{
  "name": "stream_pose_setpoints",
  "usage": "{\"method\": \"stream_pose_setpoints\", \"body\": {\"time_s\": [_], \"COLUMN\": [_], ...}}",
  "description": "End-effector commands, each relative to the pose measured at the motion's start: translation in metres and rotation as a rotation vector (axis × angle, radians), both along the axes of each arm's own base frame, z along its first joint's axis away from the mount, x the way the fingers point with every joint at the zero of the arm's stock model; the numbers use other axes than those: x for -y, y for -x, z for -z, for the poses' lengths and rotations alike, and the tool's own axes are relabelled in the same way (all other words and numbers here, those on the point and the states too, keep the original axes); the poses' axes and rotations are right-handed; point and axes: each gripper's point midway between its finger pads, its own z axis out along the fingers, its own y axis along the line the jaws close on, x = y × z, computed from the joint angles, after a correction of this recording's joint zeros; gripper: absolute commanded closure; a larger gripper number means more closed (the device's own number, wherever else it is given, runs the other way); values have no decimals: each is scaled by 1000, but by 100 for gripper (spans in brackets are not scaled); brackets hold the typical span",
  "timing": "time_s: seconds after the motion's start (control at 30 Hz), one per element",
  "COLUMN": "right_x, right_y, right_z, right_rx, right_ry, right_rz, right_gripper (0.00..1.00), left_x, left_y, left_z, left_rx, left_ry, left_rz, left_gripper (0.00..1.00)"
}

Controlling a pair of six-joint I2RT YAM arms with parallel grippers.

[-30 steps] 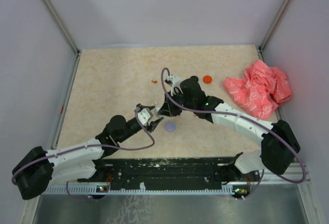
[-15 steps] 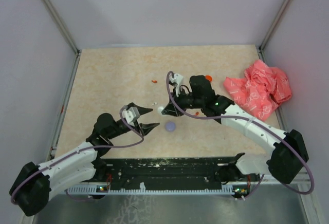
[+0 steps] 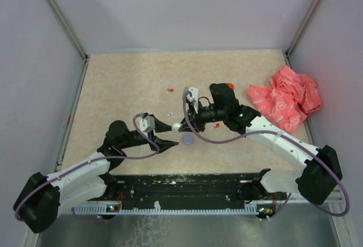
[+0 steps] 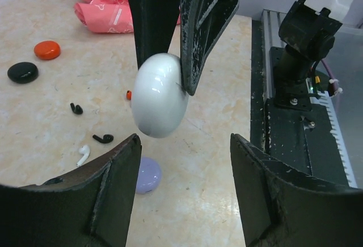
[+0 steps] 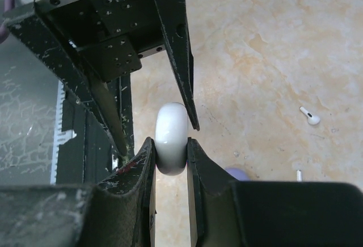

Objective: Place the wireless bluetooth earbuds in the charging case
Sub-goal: Pick up the charging case at the center of the board.

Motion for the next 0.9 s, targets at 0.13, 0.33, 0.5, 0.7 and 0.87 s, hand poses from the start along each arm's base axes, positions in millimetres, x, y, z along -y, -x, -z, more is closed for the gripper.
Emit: {"method": "stream_pose_setpoints", "body": {"time_s": [0.13,0.33,0.5,0.7,0.87], "right_x": [0,2,2,0,-2], "right_y": [16,21,22,22,21], "right_z": [-15,-12,-10,-3,1], "right_rx": [100,94,107,99,93], "right_ry": [-14,65,133,234,294], "right_rz": [-171,-193,-202,-213,-215], "right_gripper": [100,100,100,100,100], "left_x": [6,10,15,16,16], "left_y": [7,9,12,16,20], "left_z": [-34,-28,-25,-20,-19], "left_rx": [-15,-45,-71,-84,-77], "left_ry": [62,32,12,-3,-6], "left_rz": [82,115,161,199,223], "left_gripper": [40,44,48,52,55]}}
